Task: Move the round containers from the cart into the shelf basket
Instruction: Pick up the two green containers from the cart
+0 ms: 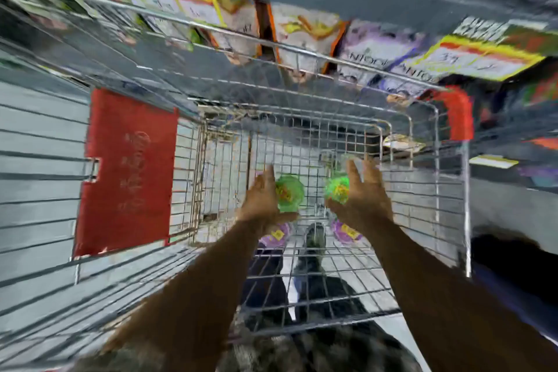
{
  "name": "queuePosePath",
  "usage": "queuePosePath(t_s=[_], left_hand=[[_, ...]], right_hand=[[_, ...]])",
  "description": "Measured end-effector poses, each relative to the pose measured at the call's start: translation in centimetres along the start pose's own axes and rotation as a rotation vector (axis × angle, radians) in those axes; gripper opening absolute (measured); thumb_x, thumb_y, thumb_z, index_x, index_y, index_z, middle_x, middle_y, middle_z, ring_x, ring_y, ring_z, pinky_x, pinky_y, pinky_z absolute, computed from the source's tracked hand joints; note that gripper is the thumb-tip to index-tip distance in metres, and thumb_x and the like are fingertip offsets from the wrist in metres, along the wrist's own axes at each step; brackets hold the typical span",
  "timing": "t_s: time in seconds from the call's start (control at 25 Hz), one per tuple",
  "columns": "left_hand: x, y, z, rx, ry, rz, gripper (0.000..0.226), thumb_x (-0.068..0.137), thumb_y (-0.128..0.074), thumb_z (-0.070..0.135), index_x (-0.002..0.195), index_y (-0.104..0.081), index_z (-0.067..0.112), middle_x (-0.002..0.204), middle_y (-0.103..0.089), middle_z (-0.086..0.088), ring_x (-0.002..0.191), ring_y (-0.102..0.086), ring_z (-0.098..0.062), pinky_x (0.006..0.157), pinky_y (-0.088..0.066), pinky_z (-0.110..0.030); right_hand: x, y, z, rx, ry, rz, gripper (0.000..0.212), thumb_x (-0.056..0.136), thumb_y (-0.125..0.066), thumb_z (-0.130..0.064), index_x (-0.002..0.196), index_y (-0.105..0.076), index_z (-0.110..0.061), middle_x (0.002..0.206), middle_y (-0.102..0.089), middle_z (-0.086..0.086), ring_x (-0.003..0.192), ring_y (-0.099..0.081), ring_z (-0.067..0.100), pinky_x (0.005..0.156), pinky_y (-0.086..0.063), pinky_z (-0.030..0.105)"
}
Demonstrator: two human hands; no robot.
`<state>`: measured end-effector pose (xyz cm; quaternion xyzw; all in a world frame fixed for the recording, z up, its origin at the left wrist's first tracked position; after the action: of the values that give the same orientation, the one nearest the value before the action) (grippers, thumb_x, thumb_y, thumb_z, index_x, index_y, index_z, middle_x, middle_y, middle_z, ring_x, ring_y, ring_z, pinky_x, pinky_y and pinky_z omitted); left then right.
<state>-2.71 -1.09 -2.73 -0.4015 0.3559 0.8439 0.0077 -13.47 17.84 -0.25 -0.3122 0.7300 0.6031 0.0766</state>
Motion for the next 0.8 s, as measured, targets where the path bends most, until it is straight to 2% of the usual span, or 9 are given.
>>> queuePosePath(t_s=[0.08, 0.16, 0.28, 0.4, 0.64, 0.8], left_hand=[[1.2, -1.8, -0.3, -0.058, 0.002, -0.022, 0.135, 0.063, -0.089, 0.043, 0.154, 0.007, 0.018, 0.160, -0.024, -0.016, 0.142, -0.033, -0.035, 0.114, -0.033, -0.041], [1.6, -3.2, -0.5, -0.067, 0.034, -0.009, 0.129, 0.064, -0.089, 0.034, 0.155, 0.001, 0.020, 0.161, -0.023, -0.012, 0.141, -0.034, -0.034, 0.115, -0.033, -0.043], [2.1, -3.6, -0.4, -0.121, 0.053, 0.087, 0.109, 0.067, -0.084, 0.014, 0.152, -0.015, 0.017, 0.153, -0.036, -0.013, 0.133, -0.045, -0.034, 0.109, -0.043, -0.047], [2.1, -3.0, 0.0, -0.121, 0.021, 0.121, 0.097, 0.068, -0.083, 0.009, 0.146, -0.025, 0.013, 0.139, -0.047, -0.013, 0.121, -0.055, -0.031, 0.096, -0.056, -0.045], [0.5, -0.8, 1.9, -0.158, -0.002, 0.136, 0.093, 0.070, -0.083, 0.007, 0.145, -0.028, 0.011, 0.141, -0.046, -0.012, 0.121, -0.054, -0.029, 0.098, -0.046, -0.032], [-2.0, 2.1, 3.8, -0.204, -0.043, 0.193, 0.091, 0.067, -0.084, 0.005, 0.142, -0.034, 0.011, 0.140, -0.045, -0.010, 0.122, -0.051, -0.025, 0.102, -0.041, -0.029]], right_hand=[[0.8, -2.1, 0.4, 0.086, -0.126, -0.093, 0.108, 0.072, -0.071, -0.053, 0.151, -0.006, -0.022, 0.160, -0.006, 0.019, 0.144, -0.015, 0.038, 0.113, -0.029, 0.051], [1.0, -3.5, 0.7, 0.100, -0.188, -0.148, 0.110, 0.073, -0.073, -0.049, 0.151, 0.002, -0.026, 0.159, -0.007, 0.019, 0.143, -0.019, 0.038, 0.110, -0.031, 0.050], [1.3, -3.6, 0.7, 0.115, -0.186, -0.083, 0.105, 0.071, -0.077, -0.037, 0.150, -0.008, -0.024, 0.148, -0.024, 0.020, 0.129, -0.038, 0.041, 0.099, -0.044, 0.051], [1.6, -2.9, 0.5, 0.106, -0.173, -0.066, 0.098, 0.068, -0.081, -0.029, 0.145, -0.020, -0.019, 0.137, -0.035, 0.019, 0.114, -0.050, 0.039, 0.089, -0.051, 0.050], [0.6, 0.3, -0.3, 0.113, -0.205, -0.071, 0.089, 0.067, -0.077, -0.030, 0.140, -0.027, -0.022, 0.130, -0.040, 0.015, 0.104, -0.056, 0.037, 0.078, -0.051, 0.042], [-1.1, 4.5, -1.1, 0.106, -0.099, -0.045, 0.093, 0.068, -0.078, -0.034, 0.142, -0.023, -0.023, 0.133, -0.041, 0.017, 0.103, -0.058, 0.036, 0.075, -0.054, 0.041]])
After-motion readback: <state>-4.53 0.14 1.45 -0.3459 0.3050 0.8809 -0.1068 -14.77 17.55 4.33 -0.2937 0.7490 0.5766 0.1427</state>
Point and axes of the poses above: each hand's wrist, its own x-axis towards the middle knuckle, its own y-axis out of the back of the hand, z = x × y, the point moved 4 cm from there along x, towards the middle knuckle
